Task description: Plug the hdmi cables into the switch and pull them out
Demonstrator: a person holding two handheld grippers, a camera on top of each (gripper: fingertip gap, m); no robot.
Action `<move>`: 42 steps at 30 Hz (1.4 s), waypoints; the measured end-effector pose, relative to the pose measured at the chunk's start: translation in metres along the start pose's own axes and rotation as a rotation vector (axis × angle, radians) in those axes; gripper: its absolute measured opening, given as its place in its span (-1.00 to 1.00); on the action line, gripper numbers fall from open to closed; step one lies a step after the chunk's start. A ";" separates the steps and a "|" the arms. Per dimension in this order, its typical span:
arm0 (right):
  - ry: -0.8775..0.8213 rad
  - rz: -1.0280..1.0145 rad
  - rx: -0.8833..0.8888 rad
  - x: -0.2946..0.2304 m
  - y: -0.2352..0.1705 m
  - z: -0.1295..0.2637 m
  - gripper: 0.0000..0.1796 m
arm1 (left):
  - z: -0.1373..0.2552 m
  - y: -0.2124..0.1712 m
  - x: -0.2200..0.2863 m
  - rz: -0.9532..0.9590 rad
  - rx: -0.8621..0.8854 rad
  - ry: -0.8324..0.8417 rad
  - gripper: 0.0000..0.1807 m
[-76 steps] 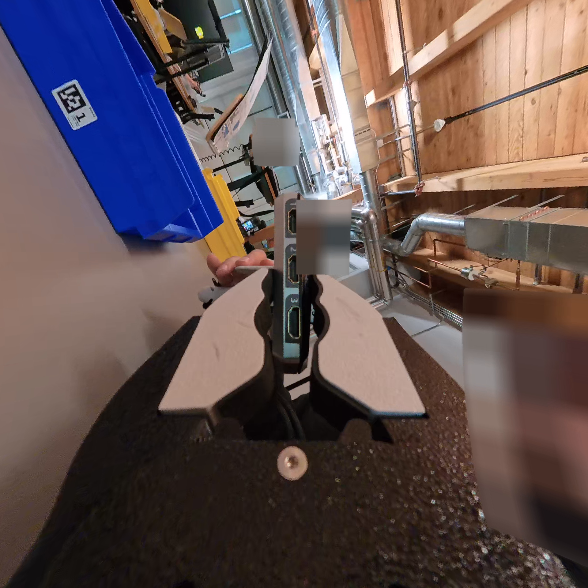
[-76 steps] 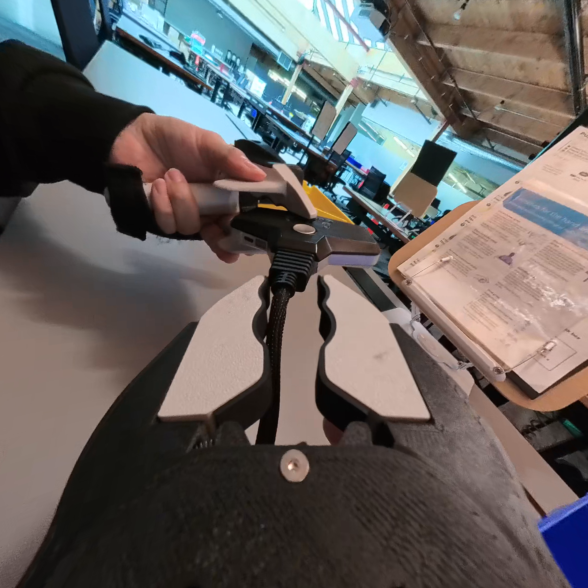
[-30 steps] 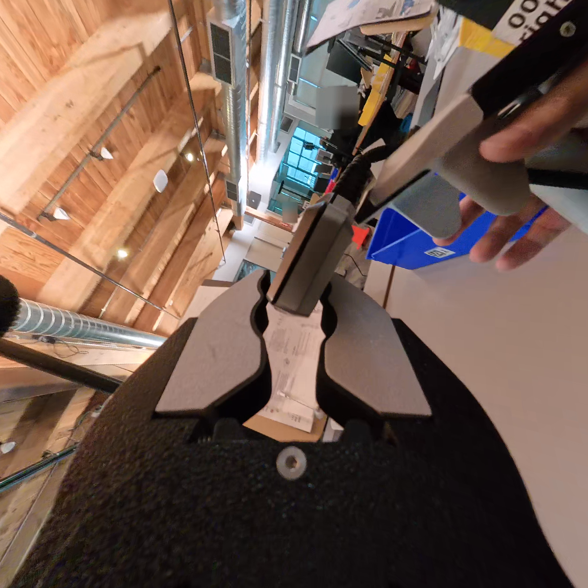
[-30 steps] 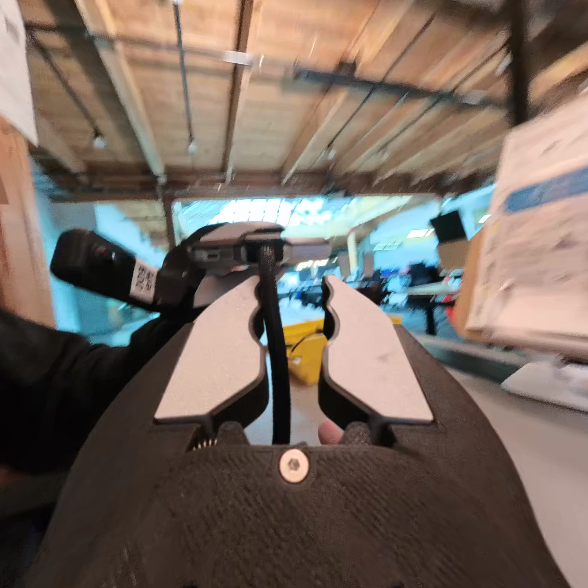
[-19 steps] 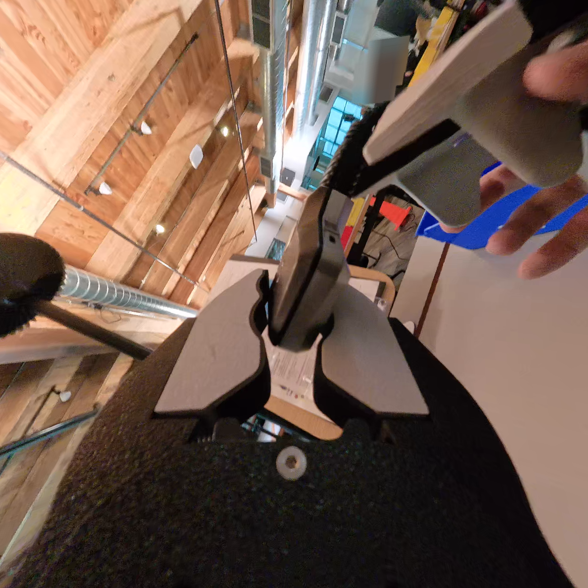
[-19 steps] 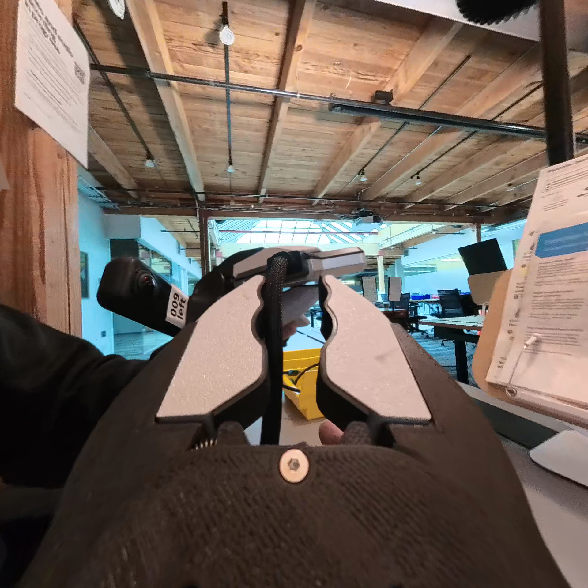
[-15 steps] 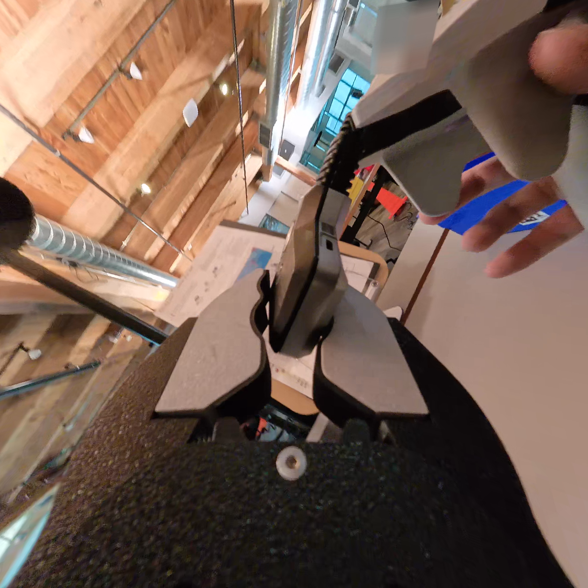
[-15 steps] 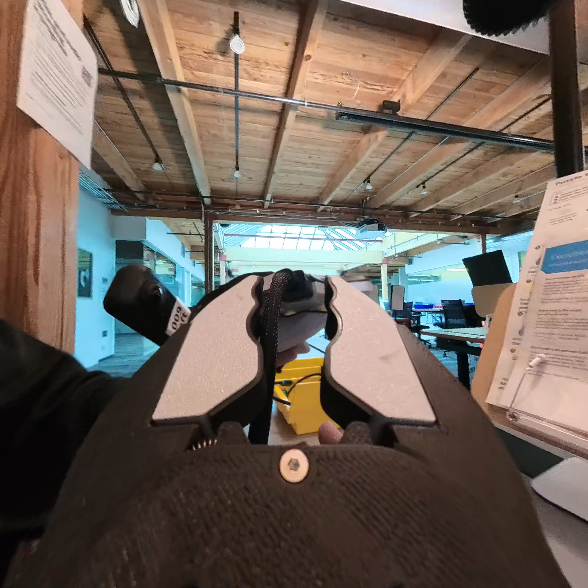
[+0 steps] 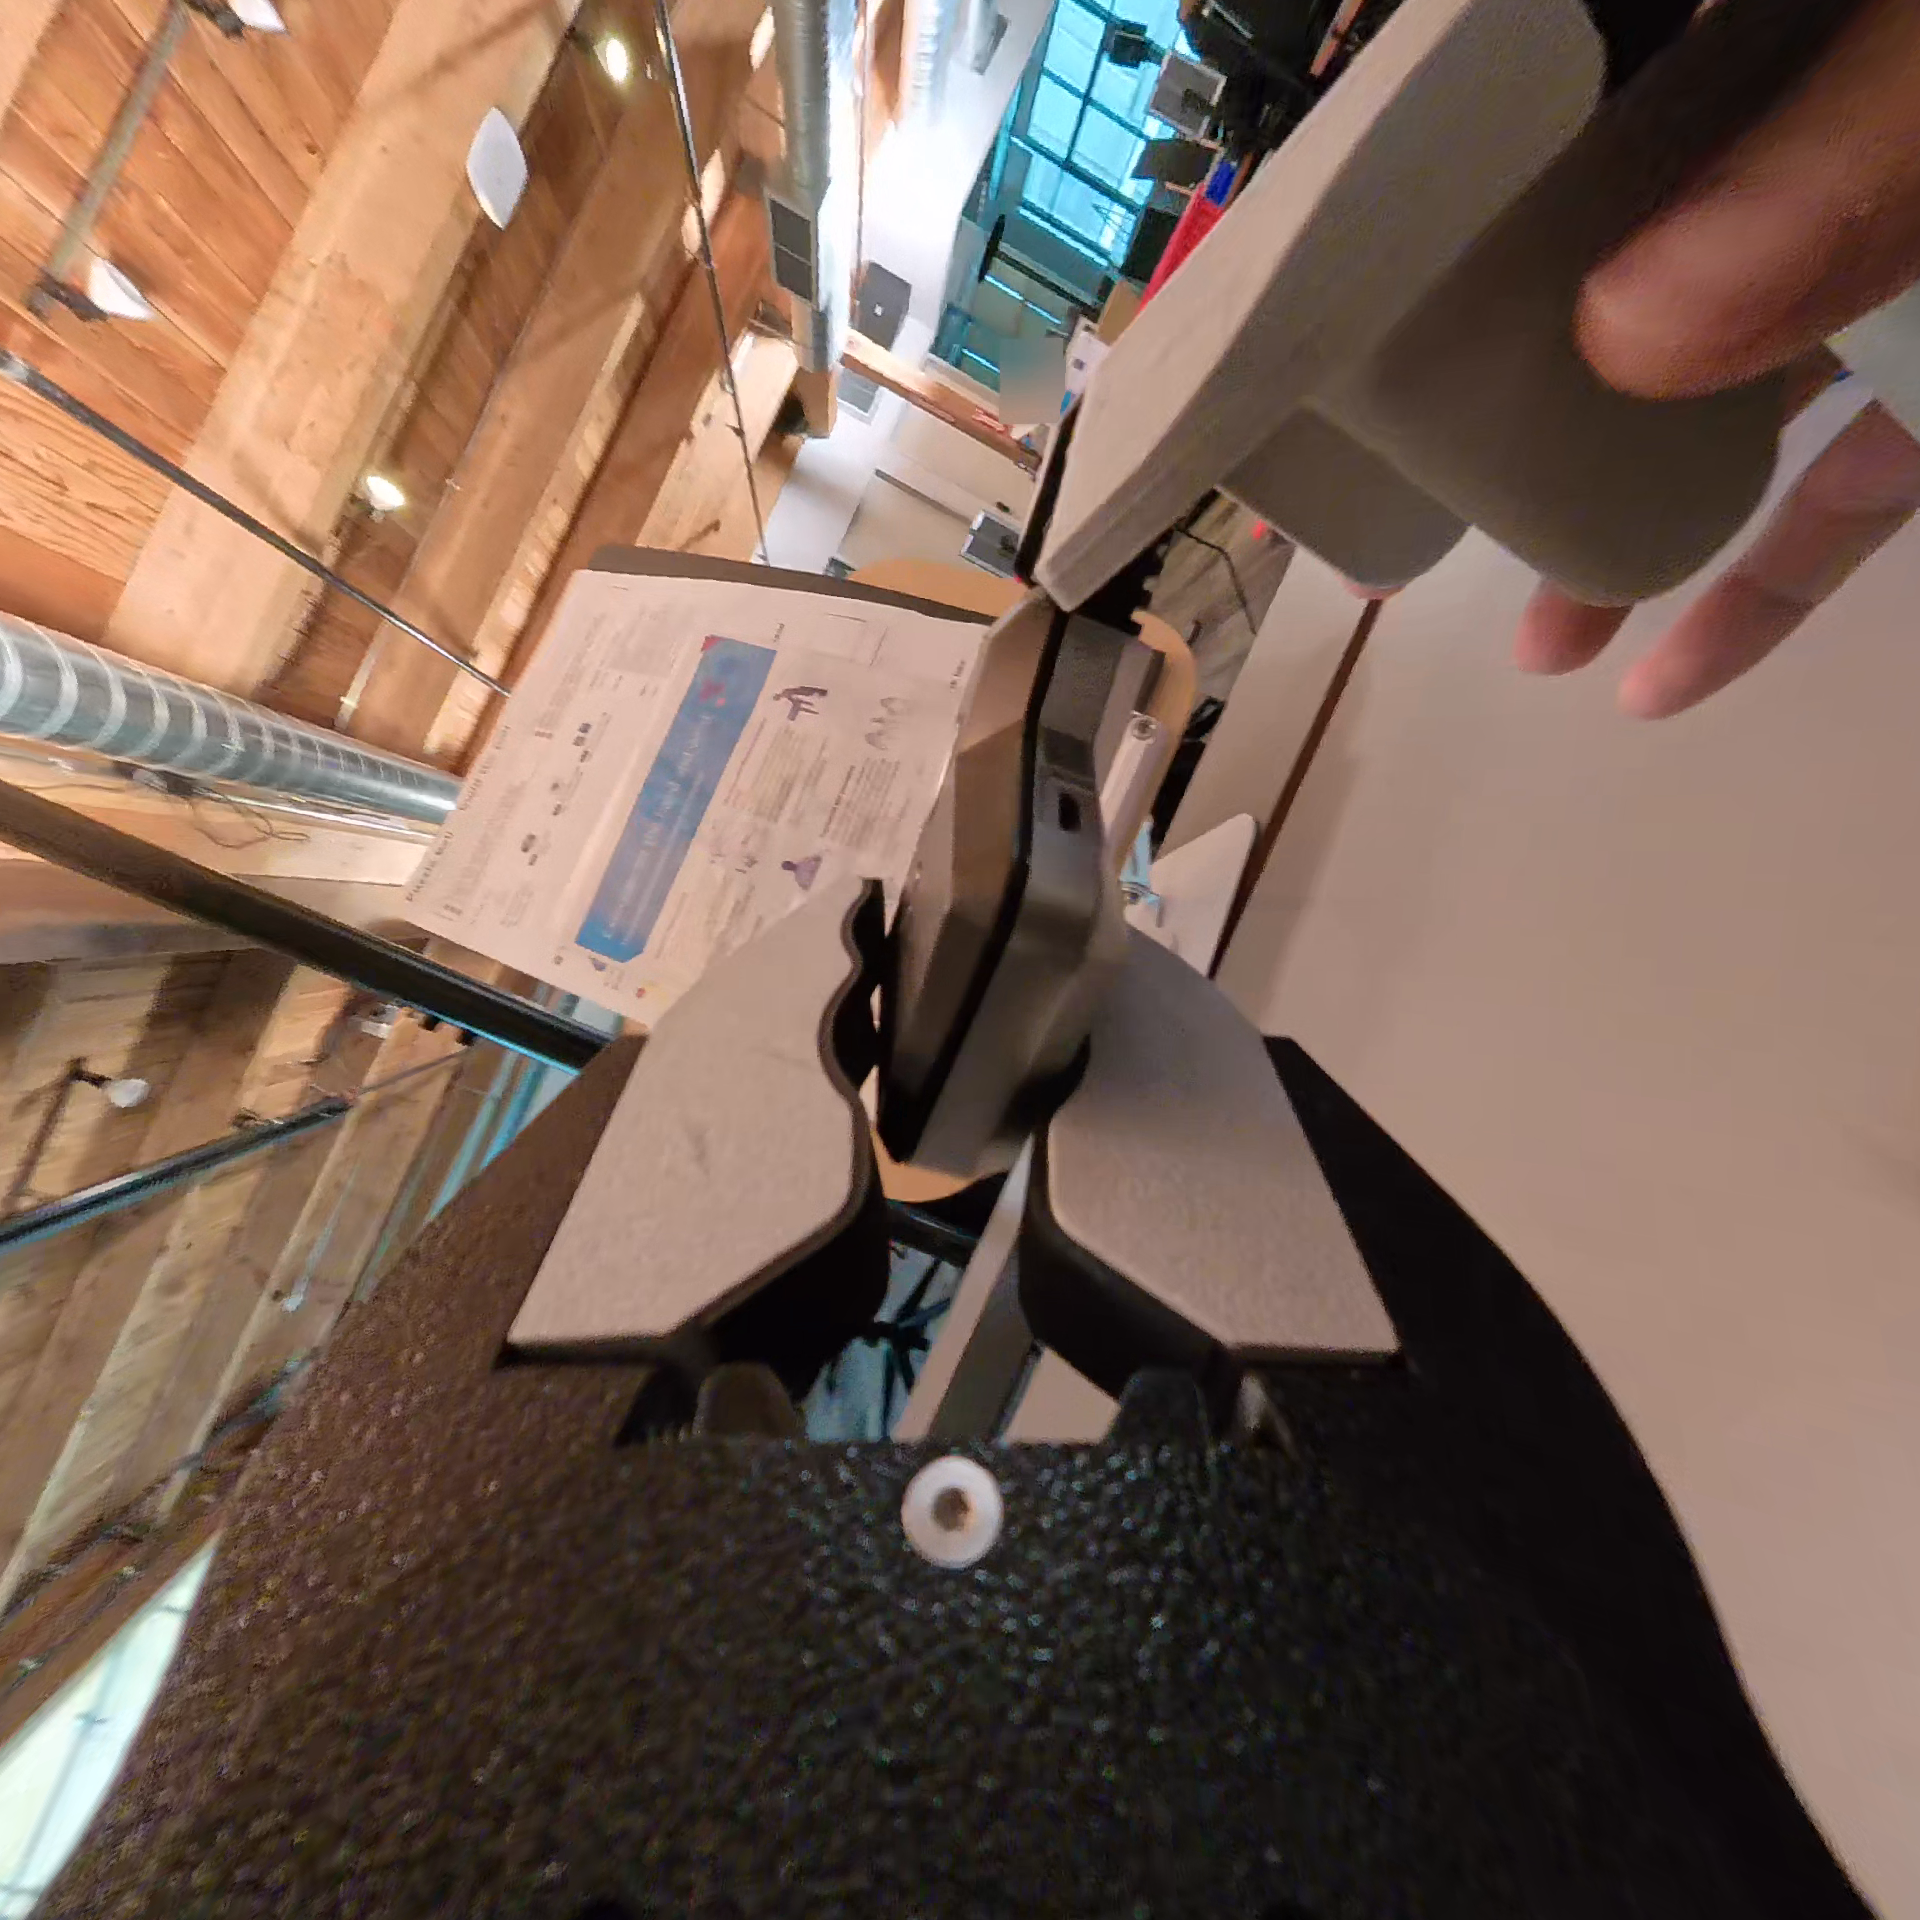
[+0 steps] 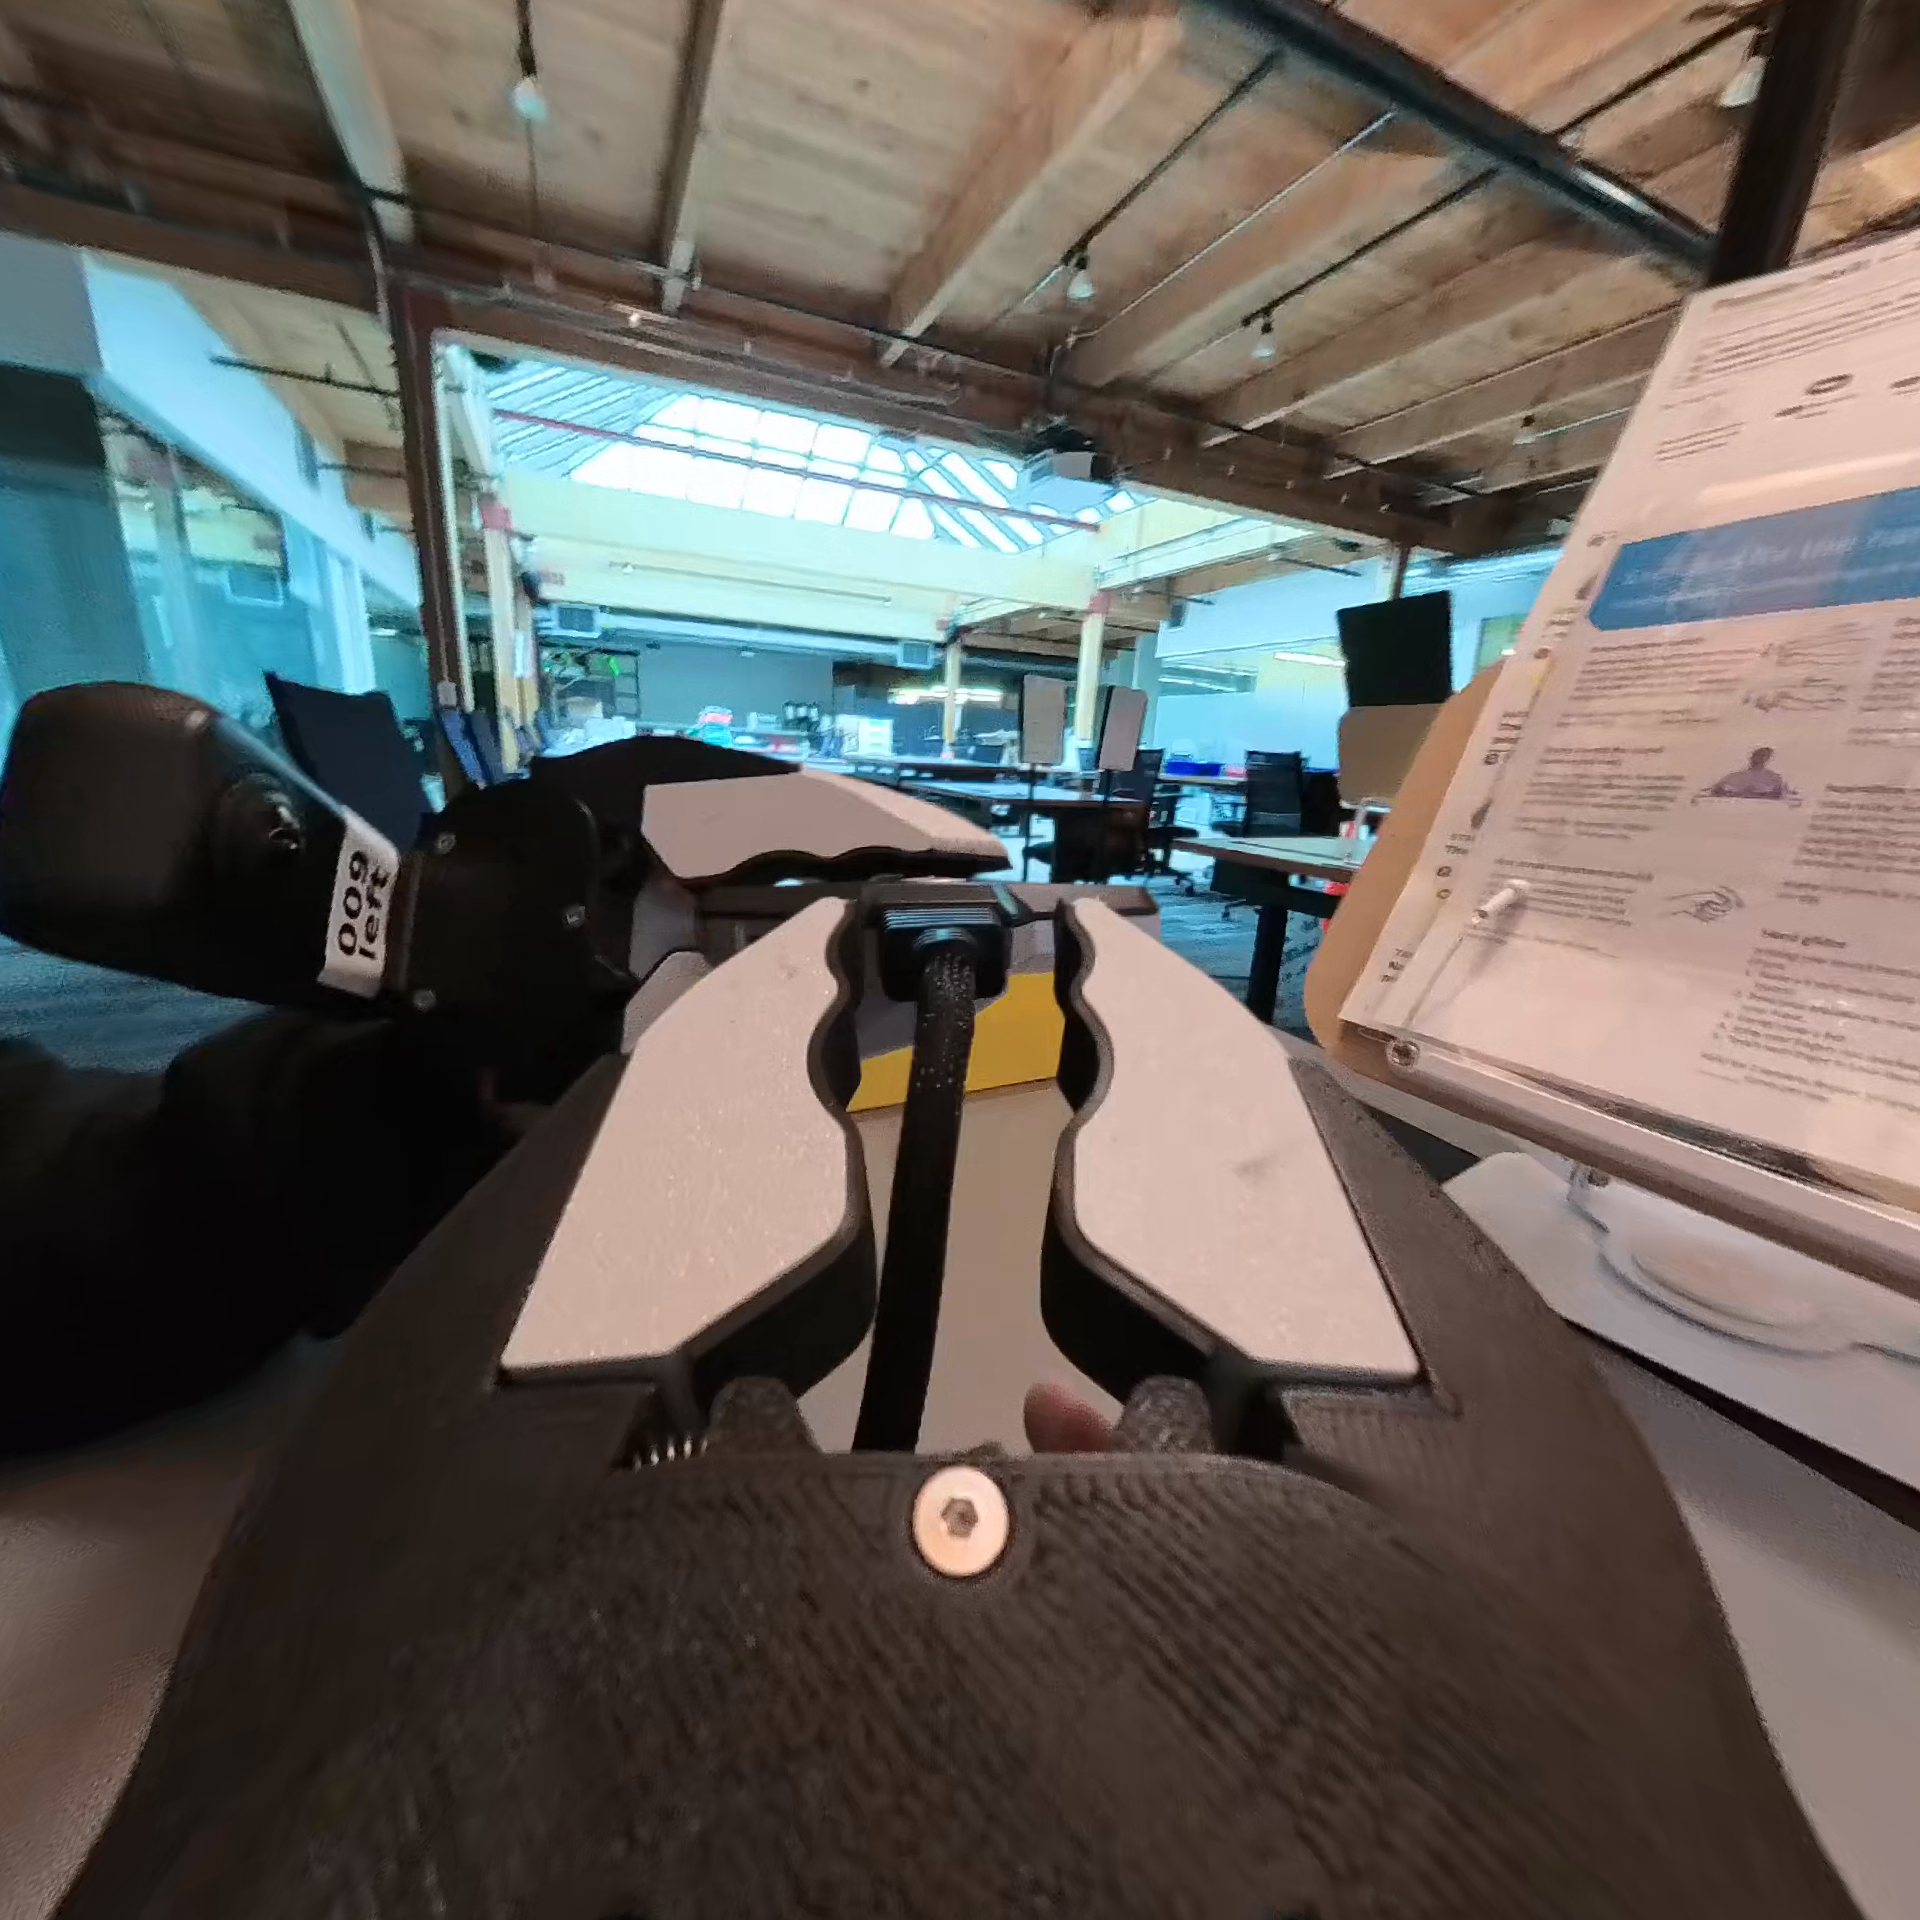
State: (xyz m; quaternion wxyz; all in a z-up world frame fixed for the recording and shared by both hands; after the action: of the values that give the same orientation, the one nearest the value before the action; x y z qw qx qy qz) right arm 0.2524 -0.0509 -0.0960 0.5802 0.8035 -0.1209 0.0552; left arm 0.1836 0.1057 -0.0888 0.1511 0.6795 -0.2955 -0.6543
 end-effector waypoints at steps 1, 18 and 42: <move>-0.015 -0.009 0.002 0.001 -0.002 0.002 -0.63 | -0.001 0.000 0.001 0.015 -0.006 -0.009 -0.72; 0.048 -0.108 -0.068 -0.006 -0.021 0.000 -0.76 | 0.007 -0.013 0.008 0.027 -0.096 -0.014 -0.72; 0.092 -0.207 0.049 0.013 -0.041 0.023 -0.76 | 0.060 -0.052 -0.054 1.114 0.123 -0.378 -0.39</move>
State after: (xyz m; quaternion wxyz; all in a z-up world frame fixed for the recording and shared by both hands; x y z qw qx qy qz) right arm 0.2741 -0.0623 -0.1381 0.5681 0.8221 -0.0090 0.0349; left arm 0.1373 0.1893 -0.0826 0.3770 0.3010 -0.6669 -0.5679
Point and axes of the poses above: each gripper's, where its closed fingertips meet, z back along the fingers, y out of its top, x = y × z across the jaws, the point moved 10 cm from there along z, back along the fingers, and after that the axes turned 11 degrees about z, right-handed, at the moved point
